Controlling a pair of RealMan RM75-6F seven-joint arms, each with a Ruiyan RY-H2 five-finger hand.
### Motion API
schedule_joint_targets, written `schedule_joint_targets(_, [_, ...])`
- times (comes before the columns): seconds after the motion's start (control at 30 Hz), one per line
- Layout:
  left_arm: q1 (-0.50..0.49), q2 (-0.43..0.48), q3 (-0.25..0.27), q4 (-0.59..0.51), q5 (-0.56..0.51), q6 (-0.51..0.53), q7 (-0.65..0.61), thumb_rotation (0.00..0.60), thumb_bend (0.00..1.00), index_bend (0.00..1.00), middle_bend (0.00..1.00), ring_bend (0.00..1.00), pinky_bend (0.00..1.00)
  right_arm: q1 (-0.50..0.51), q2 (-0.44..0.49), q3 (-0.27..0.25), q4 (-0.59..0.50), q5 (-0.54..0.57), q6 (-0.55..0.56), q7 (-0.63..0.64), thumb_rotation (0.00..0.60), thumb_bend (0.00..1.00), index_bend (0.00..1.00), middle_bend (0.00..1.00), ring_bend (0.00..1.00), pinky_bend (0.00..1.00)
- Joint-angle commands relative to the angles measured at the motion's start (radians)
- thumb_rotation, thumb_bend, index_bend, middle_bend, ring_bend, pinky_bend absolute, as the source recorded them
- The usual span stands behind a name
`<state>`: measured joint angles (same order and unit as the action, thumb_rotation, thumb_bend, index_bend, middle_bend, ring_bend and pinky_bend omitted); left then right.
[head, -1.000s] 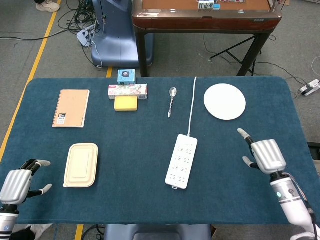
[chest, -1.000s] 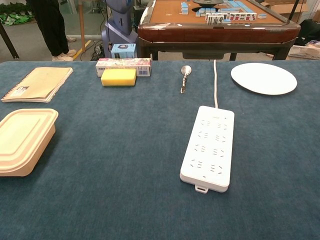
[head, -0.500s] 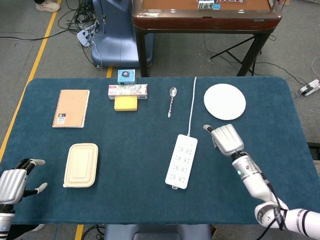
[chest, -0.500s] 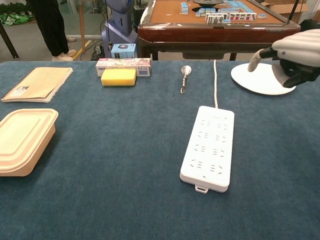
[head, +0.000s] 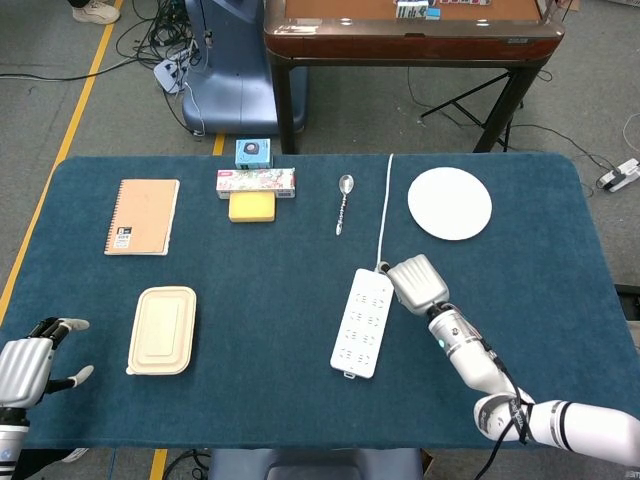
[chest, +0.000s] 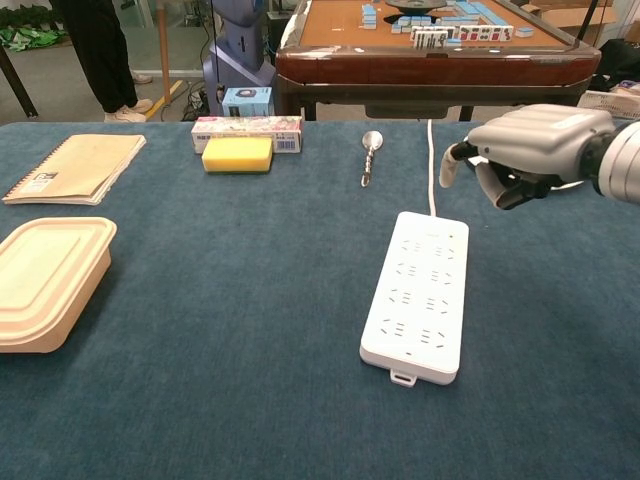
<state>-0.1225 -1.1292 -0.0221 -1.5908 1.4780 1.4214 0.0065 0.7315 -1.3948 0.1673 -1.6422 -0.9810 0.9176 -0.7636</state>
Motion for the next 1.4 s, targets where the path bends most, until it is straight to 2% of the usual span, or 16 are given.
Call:
schedule_joint_targets(0.03, [0.000,0.000,-0.001,0.000,-0.003,-0.001,0.005,0.600,0.13,0.39,0.36,0.26,0.55,0.013,-0.013,-0.012,0.012,0.017,-0.003,-0.007,0.600,0.91,0.28,1.00,1.00,1.00])
schedule_joint_targets(0.7, [0.000,-0.002,-0.004,0.001,-0.019,-0.013,0.022,0.600,0.13,0.40,0.36,0.26,0.55,0.076,-0.072,-0.069,0.055,0.088,-0.005,-0.019,0.600,0.92,0.31,1.00,1.00,1.00])
schedule_joint_targets(1.4, [0.001,0.001,-0.004,0.000,-0.018,-0.013,0.014,0.600,0.13,0.40,0.36,0.26,0.55,0.110,-0.087,-0.108,0.065,0.143,0.008,-0.028,0.600,0.92,0.31,1.00,1.00,1.00])
